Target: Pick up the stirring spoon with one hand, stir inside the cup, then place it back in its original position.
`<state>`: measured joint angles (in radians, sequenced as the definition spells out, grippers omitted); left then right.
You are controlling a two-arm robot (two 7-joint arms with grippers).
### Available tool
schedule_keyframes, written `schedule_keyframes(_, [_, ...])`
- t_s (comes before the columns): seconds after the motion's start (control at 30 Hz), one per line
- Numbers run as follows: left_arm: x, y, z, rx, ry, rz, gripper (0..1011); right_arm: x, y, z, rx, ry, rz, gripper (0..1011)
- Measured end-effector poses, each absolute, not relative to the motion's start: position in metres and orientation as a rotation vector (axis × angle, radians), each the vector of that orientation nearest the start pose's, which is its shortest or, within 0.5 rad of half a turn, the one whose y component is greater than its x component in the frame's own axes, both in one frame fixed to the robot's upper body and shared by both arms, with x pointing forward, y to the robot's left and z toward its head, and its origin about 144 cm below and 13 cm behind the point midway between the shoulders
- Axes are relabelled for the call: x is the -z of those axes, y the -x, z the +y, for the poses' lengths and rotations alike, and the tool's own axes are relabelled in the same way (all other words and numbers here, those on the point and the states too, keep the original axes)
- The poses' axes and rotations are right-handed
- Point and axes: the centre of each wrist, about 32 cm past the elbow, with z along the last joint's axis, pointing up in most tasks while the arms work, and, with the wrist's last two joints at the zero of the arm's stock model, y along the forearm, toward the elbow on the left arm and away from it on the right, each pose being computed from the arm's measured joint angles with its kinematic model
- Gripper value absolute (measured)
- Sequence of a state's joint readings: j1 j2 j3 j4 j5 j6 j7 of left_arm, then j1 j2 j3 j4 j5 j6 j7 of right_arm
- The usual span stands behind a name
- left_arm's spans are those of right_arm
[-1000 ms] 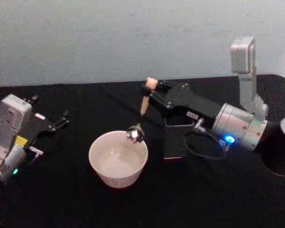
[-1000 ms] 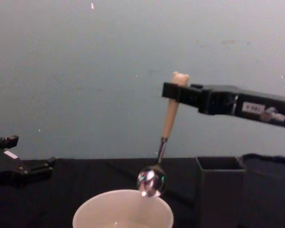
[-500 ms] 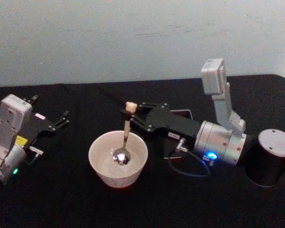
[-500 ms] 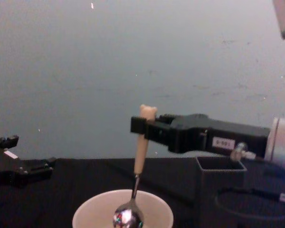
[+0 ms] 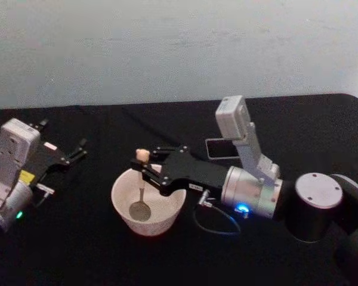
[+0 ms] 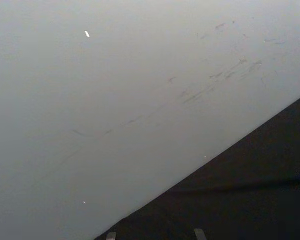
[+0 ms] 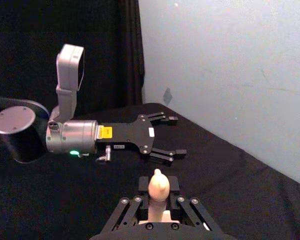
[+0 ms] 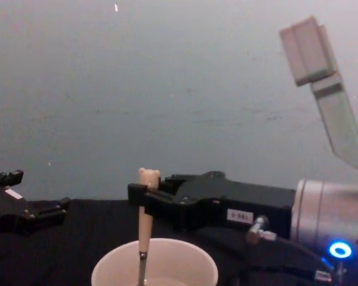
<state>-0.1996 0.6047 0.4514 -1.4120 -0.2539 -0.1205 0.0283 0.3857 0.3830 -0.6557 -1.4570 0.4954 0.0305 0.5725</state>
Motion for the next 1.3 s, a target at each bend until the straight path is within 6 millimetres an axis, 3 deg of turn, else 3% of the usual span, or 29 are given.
schedule_keyframes(0.73, [-1.140,-0.489,0.310,-1.248,-0.304,-0.285,1001,-1.167,-0.538,-0.147,0.548,0.074,-0.001,227])
schedule_keyframes(1.07, [-1.140,-0.489,0.310,-1.248,-0.304,-0.285,1001,-1.171,-0.549,-0.159,0.610,0.072,-0.008,227])
schedule_keyframes(1.3, [-1.140,-0.489,0.310,-1.248,-0.304,-0.285,1001,-1.173,-0.544,-0.179,0.619,0.068,-0.002,227])
